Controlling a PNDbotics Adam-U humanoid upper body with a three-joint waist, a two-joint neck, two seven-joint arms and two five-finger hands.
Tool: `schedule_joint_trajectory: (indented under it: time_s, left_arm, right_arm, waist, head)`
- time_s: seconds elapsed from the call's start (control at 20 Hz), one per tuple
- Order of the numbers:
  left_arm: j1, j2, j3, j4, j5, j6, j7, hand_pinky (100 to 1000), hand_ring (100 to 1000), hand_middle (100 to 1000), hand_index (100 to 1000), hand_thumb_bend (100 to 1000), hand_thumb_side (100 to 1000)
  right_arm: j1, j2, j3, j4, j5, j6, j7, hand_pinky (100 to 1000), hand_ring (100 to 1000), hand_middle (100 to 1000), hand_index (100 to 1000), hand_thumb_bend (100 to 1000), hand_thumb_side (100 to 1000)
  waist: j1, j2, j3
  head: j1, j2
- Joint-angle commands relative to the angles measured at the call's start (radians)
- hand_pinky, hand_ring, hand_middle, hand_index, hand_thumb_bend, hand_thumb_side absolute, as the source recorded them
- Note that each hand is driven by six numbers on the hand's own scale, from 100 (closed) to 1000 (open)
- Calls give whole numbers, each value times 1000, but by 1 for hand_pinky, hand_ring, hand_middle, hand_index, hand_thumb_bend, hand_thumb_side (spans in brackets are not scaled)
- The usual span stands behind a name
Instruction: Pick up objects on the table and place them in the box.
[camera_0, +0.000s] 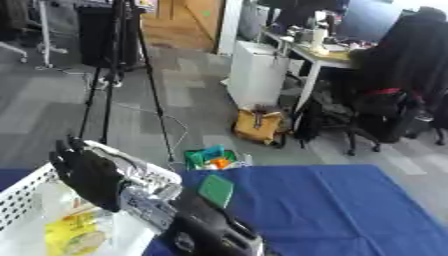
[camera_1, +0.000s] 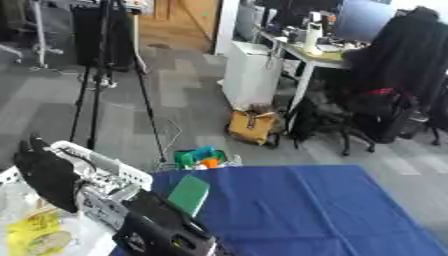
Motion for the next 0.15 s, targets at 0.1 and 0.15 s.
schedule_joint_trajectory:
  time_s: [0.1, 0.15]
  left_arm:
    - [-7, 5, 3, -14, -1, 1, 1, 764, 764, 843, 781, 100, 995]
    - [-4, 6, 5, -14, -1, 2, 2, 764, 764, 843, 782, 100, 995]
  right_arm:
    - [-28, -18, -2, -65, -44, 6, -3, 916, 1000, 1000, 1000, 553, 681]
    - [-28, -22, 1, -87, -62, 9, -7, 913, 1000, 1000, 1000, 523, 691]
  waist:
    - [18, -39, -9]
    - [21, -45, -15]
  head:
    - [22, 7]
    - [36, 13]
